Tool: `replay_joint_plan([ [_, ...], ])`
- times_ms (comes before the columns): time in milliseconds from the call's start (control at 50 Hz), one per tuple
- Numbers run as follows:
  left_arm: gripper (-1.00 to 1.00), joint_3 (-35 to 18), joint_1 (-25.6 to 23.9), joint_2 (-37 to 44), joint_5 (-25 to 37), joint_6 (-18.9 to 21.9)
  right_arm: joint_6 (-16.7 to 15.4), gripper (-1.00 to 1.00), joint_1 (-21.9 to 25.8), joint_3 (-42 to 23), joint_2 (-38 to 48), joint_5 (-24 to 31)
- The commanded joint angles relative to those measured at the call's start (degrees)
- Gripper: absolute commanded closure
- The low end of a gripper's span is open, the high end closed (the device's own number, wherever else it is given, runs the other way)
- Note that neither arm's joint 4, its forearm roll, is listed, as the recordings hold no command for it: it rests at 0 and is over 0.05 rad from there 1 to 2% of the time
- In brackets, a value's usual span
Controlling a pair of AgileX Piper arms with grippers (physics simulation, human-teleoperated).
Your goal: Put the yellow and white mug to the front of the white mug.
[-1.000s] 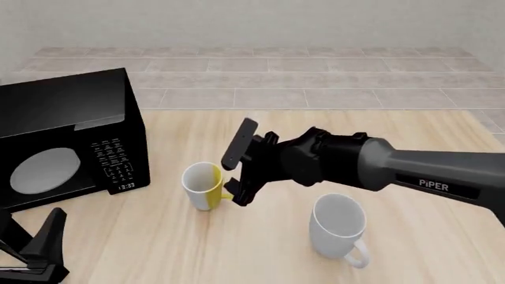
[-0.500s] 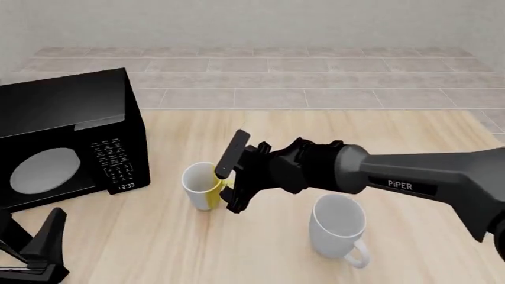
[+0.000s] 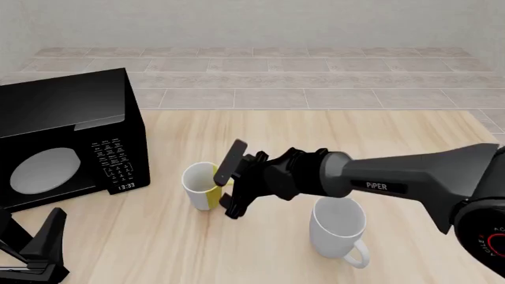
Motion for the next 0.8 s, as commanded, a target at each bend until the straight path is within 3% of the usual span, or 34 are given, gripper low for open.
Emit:
replay_joint_plan([
  [20, -1.00, 0.0, 0.0, 0.0, 0.0, 0.0, 0.6, -1.00, 0.2, 0.6, 1.7, -1.4],
  [380, -1.00, 0.0, 0.0, 0.0, 0.0, 0.0, 0.9, -1.00, 0.4, 1.5, 2.3, -2.1],
  [400, -1.00, 0.0, 0.0, 0.0, 0.0, 0.0, 1.1, 1.00, 0.5, 1.6, 2.1, -2.0],
  [800, -1.00, 0.0, 0.0, 0.0, 0.0, 0.0, -2.0, 1.00, -1.9, 1.5, -2.2, -0.6],
])
